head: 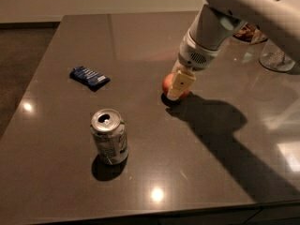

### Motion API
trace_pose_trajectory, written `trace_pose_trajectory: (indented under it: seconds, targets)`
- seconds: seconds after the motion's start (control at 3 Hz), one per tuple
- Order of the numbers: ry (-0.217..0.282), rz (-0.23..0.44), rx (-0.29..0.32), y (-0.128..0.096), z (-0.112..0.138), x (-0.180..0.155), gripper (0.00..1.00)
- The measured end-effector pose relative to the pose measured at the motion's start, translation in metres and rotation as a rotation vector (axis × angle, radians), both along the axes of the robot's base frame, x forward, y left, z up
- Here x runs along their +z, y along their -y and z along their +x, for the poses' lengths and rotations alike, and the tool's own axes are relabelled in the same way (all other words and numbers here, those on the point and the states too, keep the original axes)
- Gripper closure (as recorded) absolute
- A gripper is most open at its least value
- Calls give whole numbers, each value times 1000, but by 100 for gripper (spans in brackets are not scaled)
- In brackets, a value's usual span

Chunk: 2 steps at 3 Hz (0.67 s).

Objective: Move apple near 7up can

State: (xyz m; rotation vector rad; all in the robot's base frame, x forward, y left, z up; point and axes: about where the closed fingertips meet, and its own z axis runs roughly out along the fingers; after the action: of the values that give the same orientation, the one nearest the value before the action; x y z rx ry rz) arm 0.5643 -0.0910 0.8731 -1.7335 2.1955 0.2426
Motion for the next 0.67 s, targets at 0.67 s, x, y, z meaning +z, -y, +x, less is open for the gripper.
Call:
trace_pose_trajectory:
  seconds: [0.67]
  targets:
    - [40,60,82,-11,-43,23,99]
